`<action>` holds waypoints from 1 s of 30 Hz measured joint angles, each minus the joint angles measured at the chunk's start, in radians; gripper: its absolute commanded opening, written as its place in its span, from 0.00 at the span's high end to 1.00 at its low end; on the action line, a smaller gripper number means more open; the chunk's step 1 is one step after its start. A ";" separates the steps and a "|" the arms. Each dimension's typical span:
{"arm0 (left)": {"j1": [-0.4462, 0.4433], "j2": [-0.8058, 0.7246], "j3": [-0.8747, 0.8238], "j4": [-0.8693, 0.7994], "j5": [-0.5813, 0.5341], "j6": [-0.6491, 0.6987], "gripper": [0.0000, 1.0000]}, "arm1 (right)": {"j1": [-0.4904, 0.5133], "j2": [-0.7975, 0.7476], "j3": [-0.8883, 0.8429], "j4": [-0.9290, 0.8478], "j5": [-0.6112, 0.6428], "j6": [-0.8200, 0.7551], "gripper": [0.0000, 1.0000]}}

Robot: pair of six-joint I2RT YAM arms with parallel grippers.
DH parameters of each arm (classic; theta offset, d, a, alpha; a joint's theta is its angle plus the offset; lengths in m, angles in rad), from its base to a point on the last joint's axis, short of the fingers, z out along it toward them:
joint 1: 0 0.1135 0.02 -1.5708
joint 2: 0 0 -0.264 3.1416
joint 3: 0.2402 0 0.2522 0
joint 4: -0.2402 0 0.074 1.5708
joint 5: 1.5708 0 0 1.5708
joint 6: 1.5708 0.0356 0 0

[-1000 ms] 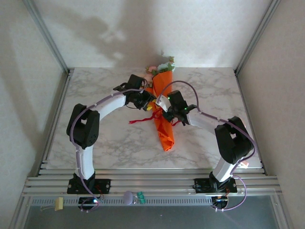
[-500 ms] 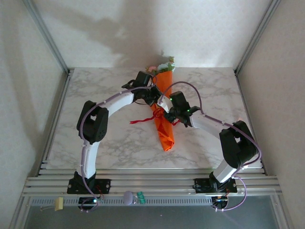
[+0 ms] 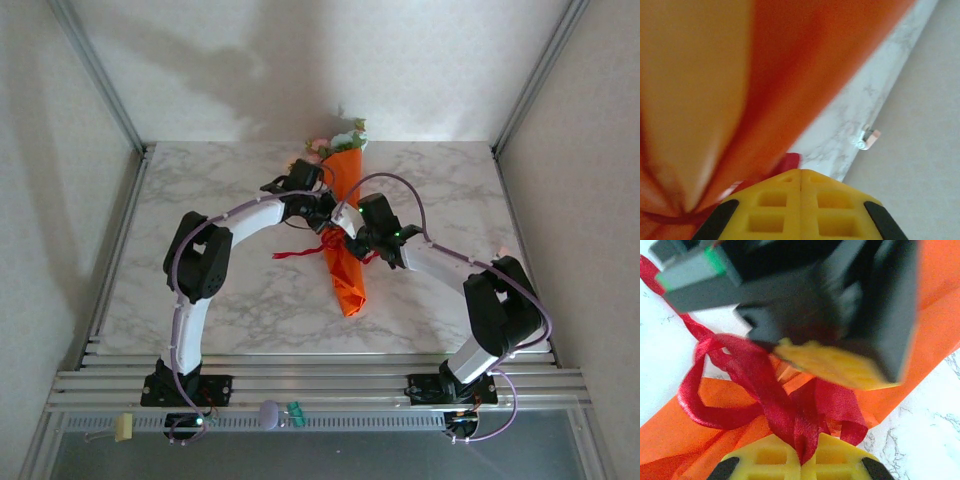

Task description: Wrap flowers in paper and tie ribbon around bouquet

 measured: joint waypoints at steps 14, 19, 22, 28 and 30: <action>0.001 -0.011 -0.058 0.002 0.002 0.000 1.00 | -0.004 0.014 0.019 -0.008 -0.001 0.000 1.00; 0.003 -0.011 -0.058 0.002 0.002 0.000 1.00 | -0.020 0.059 0.068 -0.019 -0.008 0.000 1.00; 0.004 -0.011 -0.058 0.001 0.003 0.000 1.00 | -0.032 0.073 0.085 -0.028 -0.015 0.000 1.00; 0.014 -0.011 -0.058 0.000 0.012 0.000 1.00 | -0.048 0.105 0.127 -0.048 -0.041 0.000 1.00; 0.018 -0.011 -0.058 0.000 0.014 -0.001 1.00 | -0.050 0.118 0.139 -0.054 -0.051 0.000 1.00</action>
